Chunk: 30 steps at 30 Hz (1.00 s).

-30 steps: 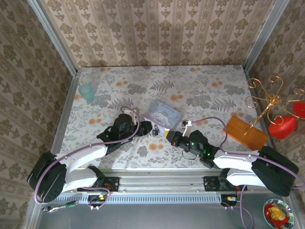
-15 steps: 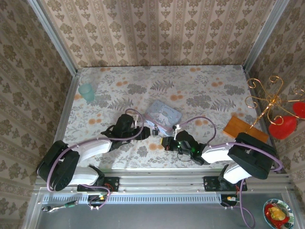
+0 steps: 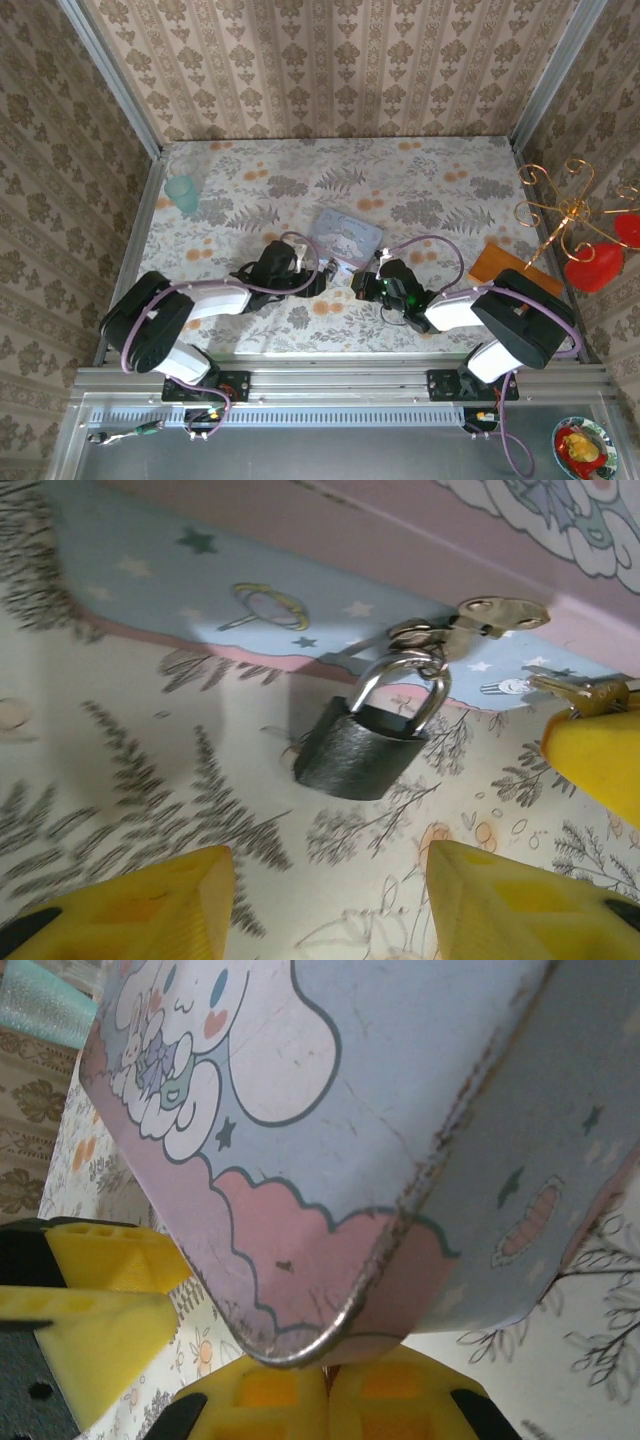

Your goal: Unlock the padlock with the key

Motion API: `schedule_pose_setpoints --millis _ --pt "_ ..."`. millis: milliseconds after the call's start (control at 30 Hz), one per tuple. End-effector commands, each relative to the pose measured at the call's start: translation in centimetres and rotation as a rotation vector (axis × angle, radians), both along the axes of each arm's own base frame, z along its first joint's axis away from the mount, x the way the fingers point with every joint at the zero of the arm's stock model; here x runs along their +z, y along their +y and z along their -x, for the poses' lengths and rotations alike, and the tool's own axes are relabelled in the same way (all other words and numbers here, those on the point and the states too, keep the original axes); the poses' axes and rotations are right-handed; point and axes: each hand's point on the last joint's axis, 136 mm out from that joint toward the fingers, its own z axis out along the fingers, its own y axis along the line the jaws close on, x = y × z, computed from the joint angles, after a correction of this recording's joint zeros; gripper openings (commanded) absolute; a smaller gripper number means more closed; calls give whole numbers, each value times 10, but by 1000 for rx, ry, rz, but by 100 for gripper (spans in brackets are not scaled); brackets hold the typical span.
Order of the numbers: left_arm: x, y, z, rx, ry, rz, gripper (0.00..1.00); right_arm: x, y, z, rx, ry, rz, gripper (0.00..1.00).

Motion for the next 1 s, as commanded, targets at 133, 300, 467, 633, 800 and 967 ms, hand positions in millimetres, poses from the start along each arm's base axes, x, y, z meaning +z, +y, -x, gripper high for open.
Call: schedule_pose_setpoints --millis 133,300,467,633,800,967 --pt "7 -24 -28 24 -100 13 55 15 -16 -12 -1 -41 -5 0" --pt "4 -26 -35 5 -171 -83 56 20 -18 -5 12 -49 -28 0" --pt "-3 -34 -40 -37 -191 -112 57 19 -19 -1 13 -46 -41 0" --pt "-7 -42 -44 -43 -186 -107 55 17 -18 -3 13 -47 -36 0" --pt "-10 -46 -49 -38 -184 -109 50 14 -16 -5 15 -41 -31 0" --pt "-10 -46 -49 -32 -179 -104 37 8 -20 -8 1 -20 -9 0"
